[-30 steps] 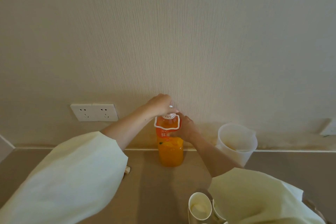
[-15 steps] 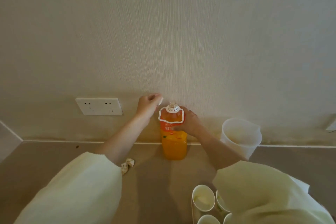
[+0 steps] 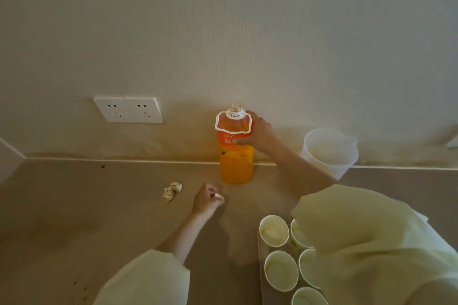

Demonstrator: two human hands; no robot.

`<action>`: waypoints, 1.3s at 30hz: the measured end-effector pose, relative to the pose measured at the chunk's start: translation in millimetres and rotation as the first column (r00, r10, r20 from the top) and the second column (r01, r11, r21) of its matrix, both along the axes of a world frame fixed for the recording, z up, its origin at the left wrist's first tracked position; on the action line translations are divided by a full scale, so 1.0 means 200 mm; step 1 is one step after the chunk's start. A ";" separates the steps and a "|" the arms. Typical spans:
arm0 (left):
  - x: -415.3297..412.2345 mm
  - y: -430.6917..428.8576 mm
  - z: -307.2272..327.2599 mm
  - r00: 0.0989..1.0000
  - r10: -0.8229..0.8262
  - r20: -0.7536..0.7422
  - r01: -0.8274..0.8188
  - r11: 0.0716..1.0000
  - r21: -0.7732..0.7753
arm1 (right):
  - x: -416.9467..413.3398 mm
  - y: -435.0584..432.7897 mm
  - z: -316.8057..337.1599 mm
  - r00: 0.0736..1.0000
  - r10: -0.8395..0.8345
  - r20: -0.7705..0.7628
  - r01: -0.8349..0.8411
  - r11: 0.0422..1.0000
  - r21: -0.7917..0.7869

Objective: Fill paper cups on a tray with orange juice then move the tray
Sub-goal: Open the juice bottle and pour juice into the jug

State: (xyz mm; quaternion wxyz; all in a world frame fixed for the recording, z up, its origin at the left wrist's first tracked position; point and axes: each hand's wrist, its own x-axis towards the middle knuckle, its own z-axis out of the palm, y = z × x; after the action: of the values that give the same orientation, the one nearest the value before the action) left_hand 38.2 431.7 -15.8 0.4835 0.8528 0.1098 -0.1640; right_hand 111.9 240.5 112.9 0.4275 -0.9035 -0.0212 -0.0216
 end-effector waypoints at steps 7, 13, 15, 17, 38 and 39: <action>-0.13 -0.02 -0.20 0.961 -0.214 0.172 0.164 0.950 0.267 | 0.00 0.00 -0.01 1.000 0.000 0.008 0.000 1.000 0.022; -0.15 -0.01 -0.21 0.940 -0.290 0.181 0.203 0.900 0.387 | -0.01 0.00 -0.01 0.999 -0.030 0.033 0.029 0.999 0.023; -0.15 0.01 -0.21 0.940 -0.297 0.167 0.211 0.892 0.400 | -0.01 0.00 -0.01 0.999 -0.038 0.029 0.038 0.999 0.016; -0.15 0.02 -0.22 0.941 -0.309 0.138 0.238 0.894 0.381 | -0.01 0.01 -0.01 0.999 -0.049 0.019 0.048 0.999 0.013; 0.47 -0.17 0.27 0.957 -0.201 0.208 0.229 0.966 -0.119 | -0.18 0.20 0.07 0.802 0.209 0.559 0.168 0.820 -0.547; 0.47 -0.17 0.25 0.961 -0.178 0.210 0.208 0.970 -0.127 | -0.18 0.22 0.08 0.810 0.203 0.550 0.154 0.832 -0.534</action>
State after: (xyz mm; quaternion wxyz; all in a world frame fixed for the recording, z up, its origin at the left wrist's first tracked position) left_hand 131.4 397.1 35.0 0.5354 0.8333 -0.0348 -0.1330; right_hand 75.0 283.8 129.2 0.1193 -0.9358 -0.1691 -0.2855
